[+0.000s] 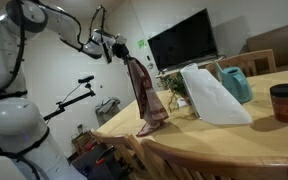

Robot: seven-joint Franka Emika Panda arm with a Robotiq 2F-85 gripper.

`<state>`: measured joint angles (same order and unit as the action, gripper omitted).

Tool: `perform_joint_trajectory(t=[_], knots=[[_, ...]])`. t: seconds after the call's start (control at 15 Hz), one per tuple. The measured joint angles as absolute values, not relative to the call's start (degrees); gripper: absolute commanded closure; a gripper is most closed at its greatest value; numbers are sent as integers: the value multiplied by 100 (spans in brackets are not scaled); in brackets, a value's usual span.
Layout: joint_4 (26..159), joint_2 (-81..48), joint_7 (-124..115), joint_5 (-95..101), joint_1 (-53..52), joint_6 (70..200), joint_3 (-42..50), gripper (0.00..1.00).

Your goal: Move the towel to the backrest of the right chair

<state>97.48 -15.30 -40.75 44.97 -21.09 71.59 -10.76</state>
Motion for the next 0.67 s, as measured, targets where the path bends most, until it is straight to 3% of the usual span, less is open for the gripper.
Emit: perform_joint_trajectory(t=[0.67], knots=[[10053,-1148,-4494,4567,-1471,5630,-723,99]])
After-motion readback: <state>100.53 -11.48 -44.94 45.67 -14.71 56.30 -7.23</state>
